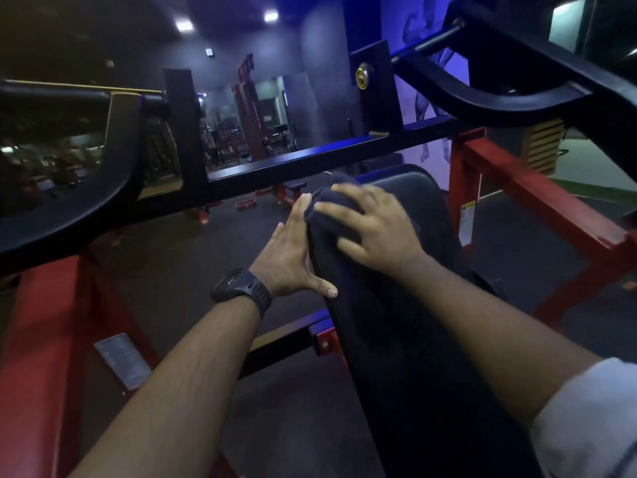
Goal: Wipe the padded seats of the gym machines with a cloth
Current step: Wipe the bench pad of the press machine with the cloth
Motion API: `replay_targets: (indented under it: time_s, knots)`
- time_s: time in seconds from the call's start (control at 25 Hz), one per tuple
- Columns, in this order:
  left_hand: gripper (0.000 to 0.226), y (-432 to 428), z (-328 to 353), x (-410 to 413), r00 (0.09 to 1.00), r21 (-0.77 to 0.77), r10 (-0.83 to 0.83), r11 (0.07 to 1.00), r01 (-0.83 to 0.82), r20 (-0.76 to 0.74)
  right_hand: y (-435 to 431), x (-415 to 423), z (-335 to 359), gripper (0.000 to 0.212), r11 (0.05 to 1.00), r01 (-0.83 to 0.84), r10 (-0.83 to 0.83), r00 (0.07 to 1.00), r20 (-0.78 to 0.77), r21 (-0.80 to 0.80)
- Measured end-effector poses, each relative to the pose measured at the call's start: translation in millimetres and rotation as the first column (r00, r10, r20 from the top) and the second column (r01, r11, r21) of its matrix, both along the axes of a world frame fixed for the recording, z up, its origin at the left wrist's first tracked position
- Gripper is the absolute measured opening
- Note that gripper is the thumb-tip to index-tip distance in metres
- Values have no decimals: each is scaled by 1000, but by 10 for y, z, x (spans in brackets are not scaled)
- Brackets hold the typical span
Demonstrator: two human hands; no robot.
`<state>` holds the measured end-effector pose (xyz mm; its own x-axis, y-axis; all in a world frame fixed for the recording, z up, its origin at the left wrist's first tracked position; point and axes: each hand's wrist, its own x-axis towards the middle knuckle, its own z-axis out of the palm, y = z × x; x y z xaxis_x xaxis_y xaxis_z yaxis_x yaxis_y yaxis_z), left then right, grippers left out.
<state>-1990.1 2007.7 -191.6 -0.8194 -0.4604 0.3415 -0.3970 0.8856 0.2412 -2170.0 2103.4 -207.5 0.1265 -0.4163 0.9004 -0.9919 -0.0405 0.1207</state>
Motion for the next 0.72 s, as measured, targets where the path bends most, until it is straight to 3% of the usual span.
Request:
replay_targets:
  time_s: [0.12, 0.16, 0.2, 0.24, 0.28, 0.32, 0.36, 0.4, 0.44, 0.48, 0.56, 0.6, 0.64, 0.68, 0.72]
  knots:
    - [170, -41, -12, -6, 1000, 3, -5, 1000, 5, -16, -62, 263, -70, 57, 987, 144, -102, 897, 430, -66]
    - [169, -40, -21, -3, 1000, -9, -10, 1000, 10, -15, -75, 379, -162, 56, 988, 123, -83, 936, 341, -97]
    - [168, -28, -22, 7, 1000, -18, -12, 1000, 12, -8, -31, 380, -225, 54, 995, 53, -41, 989, 140, -83]
    - [168, -21, -22, 12, 1000, -8, -8, 1000, 8, -8, 25, 245, -230, 54, 1000, -26, 25, 997, -77, -13]
    - [168, -19, -19, 11, 1000, 13, -1, 1000, 1, -17, 70, 39, -164, 54, 997, -65, 71, 984, -165, 37]
    - [169, -15, -13, 10, 1000, 30, 3, 1000, -2, -22, 105, -62, -102, 56, 998, -55, 58, 992, -108, 37]
    - [169, -3, -3, 2, 1000, 32, 3, 999, -3, -17, 108, -51, -88, 57, 1000, 1, -2, 997, 72, 10]
    - [169, 11, -3, -1, 1000, 25, 5, 1000, -5, -11, 86, 93, -142, 59, 996, 77, -59, 940, 337, -38]
    - [170, 12, -4, 0, 1000, 20, 9, 1000, -9, -7, 26, 323, -243, 59, 988, 133, -80, 861, 502, -71]
    - [169, 4, -4, 2, 1000, 20, 10, 1000, -10, -4, -14, 500, -318, 60, 983, 147, -78, 882, 465, -113]
    - [170, -1, -12, 12, 1000, 32, 4, 999, -4, 0, 56, 416, -371, 58, 998, 25, -22, 998, 51, -57]
    - [170, 5, -12, 13, 1000, 44, 3, 999, -2, -11, 96, 217, -295, 57, 1000, -18, 17, 998, -64, -20]
    - [170, 2, -8, 9, 1000, 51, 6, 999, -5, -20, 124, 91, -233, 58, 1000, -5, 4, 1000, -18, -19]
    - [169, 3, 3, 4, 1000, 47, 7, 999, -6, -20, 141, 84, -243, 59, 997, 58, -49, 986, 161, -47]
    - [169, 2, 5, 0, 1000, 41, 10, 999, -9, -19, 137, 203, -338, 61, 988, 134, -94, 911, 403, -73]
